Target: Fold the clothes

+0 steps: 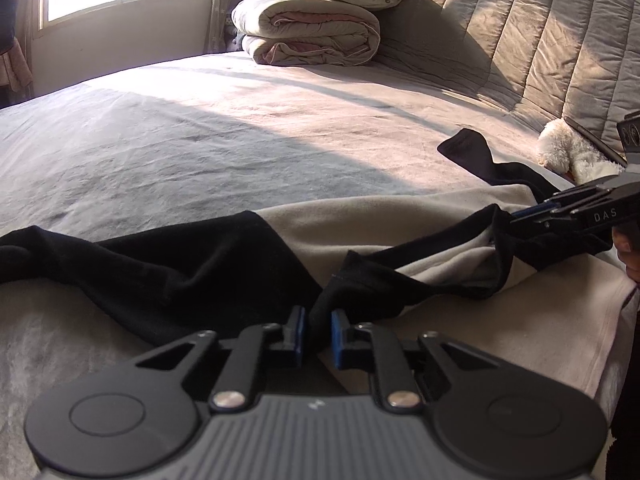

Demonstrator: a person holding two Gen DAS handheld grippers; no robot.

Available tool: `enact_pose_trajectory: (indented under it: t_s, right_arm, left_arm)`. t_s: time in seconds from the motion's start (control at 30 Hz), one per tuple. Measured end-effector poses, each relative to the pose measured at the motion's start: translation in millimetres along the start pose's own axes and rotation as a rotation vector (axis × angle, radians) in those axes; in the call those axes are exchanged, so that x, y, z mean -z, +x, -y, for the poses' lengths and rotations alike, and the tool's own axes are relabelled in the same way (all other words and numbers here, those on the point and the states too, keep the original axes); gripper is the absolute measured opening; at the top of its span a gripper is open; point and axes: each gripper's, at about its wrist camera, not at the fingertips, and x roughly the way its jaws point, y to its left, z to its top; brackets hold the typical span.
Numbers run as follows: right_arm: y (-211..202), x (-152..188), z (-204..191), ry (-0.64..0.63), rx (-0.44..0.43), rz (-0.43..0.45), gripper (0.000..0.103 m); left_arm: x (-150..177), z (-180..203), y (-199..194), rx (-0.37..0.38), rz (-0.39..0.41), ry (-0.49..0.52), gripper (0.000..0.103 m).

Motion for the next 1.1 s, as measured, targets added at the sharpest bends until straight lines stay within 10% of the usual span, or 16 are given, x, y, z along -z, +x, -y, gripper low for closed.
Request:
enact_pose_trajectory:
  t_s: [0.17, 0.4, 0.57, 0.73, 0.83, 1.1]
  right_arm:
    - [-6, 4, -8, -0.035, -0.038, 0.020, 0.040]
    - [-20, 2, -12, -0.070, 0.033, 0.128, 0.005]
    - [-24, -5, -8, -0.045, 0.022, 0.129, 0.005]
    - [-19, 1, -3, -0.033, -0.022, 0.094, 0.020]
    - [-15, 5, 1, -0.014, -0.028, 0.099, 0.046]
    - [-7, 13, 12, 0.019, -0.084, 0.111, 0.046]
  left_arm:
    - [-5, -8, -1, 0.002, 0.036, -0.066, 0.012]
    - [-8, -14, 4, 0.024, 0.025, -0.131, 0.014]
    - [-5, -16, 16, 0.053, -0.077, -0.117, 0.042]
    - [-4, -30, 16, 0.159, -0.093, -0.215, 0.044]
    - [-3, -36, 16, 0.227, -0.098, -0.261, 0.044]
    - [1, -38, 8, 0.382, -0.085, -0.291, 0.040]
